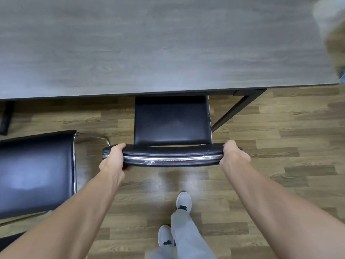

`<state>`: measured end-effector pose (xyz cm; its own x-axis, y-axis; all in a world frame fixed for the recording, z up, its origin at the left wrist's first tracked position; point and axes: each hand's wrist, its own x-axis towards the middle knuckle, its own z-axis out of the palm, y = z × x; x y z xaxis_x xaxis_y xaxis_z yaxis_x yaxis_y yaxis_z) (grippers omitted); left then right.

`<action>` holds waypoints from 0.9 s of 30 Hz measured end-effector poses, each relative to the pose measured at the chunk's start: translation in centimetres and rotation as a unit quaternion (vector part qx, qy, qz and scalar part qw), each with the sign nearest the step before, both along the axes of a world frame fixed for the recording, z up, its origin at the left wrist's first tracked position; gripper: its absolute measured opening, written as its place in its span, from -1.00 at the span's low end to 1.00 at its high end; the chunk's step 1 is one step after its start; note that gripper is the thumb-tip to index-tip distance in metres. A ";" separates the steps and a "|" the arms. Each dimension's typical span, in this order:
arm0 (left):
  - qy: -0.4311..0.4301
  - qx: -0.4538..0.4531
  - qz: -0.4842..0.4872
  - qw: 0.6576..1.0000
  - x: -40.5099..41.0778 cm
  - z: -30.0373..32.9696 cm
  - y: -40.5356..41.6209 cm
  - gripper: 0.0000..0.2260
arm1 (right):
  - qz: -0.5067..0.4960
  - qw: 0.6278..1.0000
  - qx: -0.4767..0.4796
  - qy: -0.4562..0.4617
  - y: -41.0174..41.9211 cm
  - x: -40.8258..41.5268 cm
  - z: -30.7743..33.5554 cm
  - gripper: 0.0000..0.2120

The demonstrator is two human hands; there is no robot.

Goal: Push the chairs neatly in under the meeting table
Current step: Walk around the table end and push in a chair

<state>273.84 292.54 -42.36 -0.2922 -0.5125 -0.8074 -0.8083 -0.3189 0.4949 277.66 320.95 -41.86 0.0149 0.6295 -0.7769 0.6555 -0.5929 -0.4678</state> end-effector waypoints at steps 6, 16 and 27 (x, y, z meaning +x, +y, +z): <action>0.013 0.015 -0.026 0.999 -3.7 0.4 1.1 -0.12 | -0.007 0.999 0.025 -0.027 1.2 -4.4 0.4 -0.79; 0.018 -0.019 -0.058 0.998 -9.3 1.2 3.0 -0.10 | 0.020 0.993 0.099 -0.060 1.8 -10.1 0.6 -0.37; 0.019 -0.015 -0.045 0.999 -15.0 0.8 3.7 -0.10 | -0.002 0.991 0.119 -0.063 2.5 -15.3 -0.1 -0.29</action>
<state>258.88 296.29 -41.60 -0.3692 -0.5071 -0.7788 -0.8130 -0.2298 0.5350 262.33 323.43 -41.95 0.1053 0.7943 -0.5984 0.7145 -0.4789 -0.5100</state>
